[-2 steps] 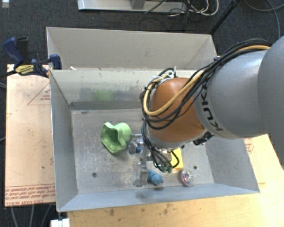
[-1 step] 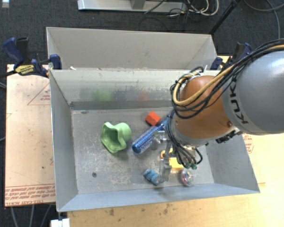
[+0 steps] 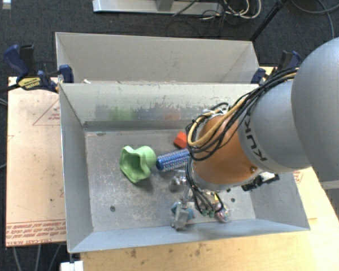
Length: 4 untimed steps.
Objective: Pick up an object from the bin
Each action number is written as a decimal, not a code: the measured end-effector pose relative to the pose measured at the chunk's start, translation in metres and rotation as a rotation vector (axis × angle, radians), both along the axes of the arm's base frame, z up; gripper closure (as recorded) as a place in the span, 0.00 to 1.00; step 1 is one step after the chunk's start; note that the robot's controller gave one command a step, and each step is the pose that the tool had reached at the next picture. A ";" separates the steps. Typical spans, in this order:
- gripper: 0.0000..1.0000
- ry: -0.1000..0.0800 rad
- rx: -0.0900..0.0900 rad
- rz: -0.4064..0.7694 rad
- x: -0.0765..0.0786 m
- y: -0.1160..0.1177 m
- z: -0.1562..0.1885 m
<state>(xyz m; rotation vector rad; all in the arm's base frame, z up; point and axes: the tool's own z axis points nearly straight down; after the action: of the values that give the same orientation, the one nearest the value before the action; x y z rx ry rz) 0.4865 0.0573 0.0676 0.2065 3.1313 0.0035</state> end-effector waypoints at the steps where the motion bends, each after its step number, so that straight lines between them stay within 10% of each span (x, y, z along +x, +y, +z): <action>1: 1.00 0.003 0.000 -0.001 0.000 0.000 0.002; 2: 1.00 -0.001 0.000 -0.236 0.029 -0.002 0.050; 4: 1.00 0.006 -0.001 -0.360 -0.008 0.017 0.071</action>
Offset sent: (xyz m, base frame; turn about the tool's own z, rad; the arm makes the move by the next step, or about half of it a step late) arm 0.0000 0.0000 0.0000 0.0000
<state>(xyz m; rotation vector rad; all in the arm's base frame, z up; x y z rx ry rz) 0.4780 0.0741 0.1390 0.7652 3.0487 0.0010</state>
